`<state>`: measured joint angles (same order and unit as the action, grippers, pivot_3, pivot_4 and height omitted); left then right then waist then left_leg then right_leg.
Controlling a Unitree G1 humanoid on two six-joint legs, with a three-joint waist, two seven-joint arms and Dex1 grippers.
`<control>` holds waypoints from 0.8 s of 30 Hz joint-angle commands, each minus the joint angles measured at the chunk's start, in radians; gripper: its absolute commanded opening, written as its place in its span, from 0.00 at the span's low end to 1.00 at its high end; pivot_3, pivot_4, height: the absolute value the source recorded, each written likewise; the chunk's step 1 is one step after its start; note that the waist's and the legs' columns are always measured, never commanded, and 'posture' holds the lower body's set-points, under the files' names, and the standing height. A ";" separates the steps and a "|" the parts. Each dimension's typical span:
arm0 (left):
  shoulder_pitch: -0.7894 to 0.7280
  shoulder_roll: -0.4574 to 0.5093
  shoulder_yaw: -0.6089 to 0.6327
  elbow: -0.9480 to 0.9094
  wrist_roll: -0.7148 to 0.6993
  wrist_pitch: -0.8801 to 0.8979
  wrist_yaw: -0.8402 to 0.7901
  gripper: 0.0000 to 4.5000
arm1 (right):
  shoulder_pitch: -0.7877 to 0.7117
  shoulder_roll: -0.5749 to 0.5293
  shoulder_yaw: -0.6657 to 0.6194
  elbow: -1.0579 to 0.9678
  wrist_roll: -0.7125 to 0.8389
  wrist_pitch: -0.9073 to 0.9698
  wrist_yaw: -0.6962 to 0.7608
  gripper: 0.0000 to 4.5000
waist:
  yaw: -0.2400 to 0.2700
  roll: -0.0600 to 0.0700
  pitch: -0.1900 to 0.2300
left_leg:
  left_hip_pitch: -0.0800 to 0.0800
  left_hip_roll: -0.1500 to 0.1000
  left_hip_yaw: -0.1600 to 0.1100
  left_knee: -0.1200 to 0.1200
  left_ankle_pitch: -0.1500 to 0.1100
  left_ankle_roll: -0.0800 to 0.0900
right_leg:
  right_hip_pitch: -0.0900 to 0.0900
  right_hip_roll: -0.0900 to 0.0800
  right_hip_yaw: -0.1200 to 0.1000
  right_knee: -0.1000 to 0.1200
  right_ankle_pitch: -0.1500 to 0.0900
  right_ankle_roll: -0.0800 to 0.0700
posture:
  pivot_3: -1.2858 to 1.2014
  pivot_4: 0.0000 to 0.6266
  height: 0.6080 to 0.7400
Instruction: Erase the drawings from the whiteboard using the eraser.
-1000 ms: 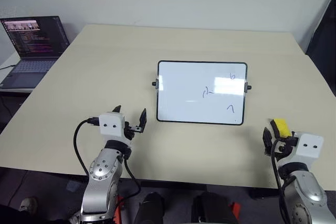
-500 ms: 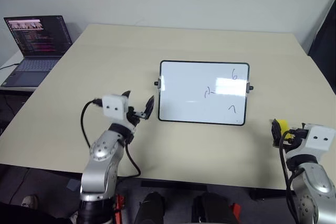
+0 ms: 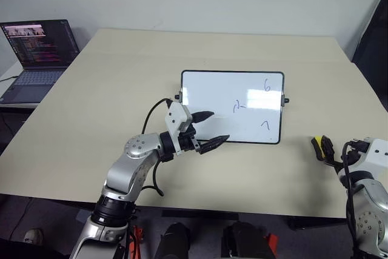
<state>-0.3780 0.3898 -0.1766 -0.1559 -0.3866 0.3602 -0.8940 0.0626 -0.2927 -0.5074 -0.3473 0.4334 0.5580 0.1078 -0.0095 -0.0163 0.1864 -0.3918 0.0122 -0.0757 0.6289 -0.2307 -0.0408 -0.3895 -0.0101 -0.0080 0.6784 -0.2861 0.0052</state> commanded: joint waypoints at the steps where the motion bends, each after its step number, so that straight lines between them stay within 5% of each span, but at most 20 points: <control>1: -0.035 0.023 -0.051 0.044 0.031 -0.045 -0.085 1.00 | -0.027 -0.031 -0.004 0.000 0.019 0.010 0.018 0.99 | 0.000 0.000 0.000 | 0.000 0.000 0.000 0.000 0.000 0.000 | 0.000 0.000 0.000 0.000 0.000 0.000 | 0.52 0.24 1.00; 24: 0.000 0.023 -0.085 0.024 0.103 -0.074 -0.098 1.00 | -0.042 -0.074 0.057 0.071 0.014 0.006 0.103 0.99 | 0.000 0.000 0.000 | -0.001 0.001 0.000 0.000 0.000 0.000 | 0.000 0.001 0.000 0.000 0.000 0.000 | 0.52 0.24 1.00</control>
<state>-0.3773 0.4083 -0.2714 -0.0804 -0.2838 0.2969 -0.9987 0.0246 -0.3466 -0.4468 -0.2645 0.4508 0.5757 0.1984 -0.0095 -0.0160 0.1865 -0.3924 0.0128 -0.0759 0.6285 -0.2308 -0.0406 -0.3899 -0.0096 -0.0080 0.6782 -0.2865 0.0048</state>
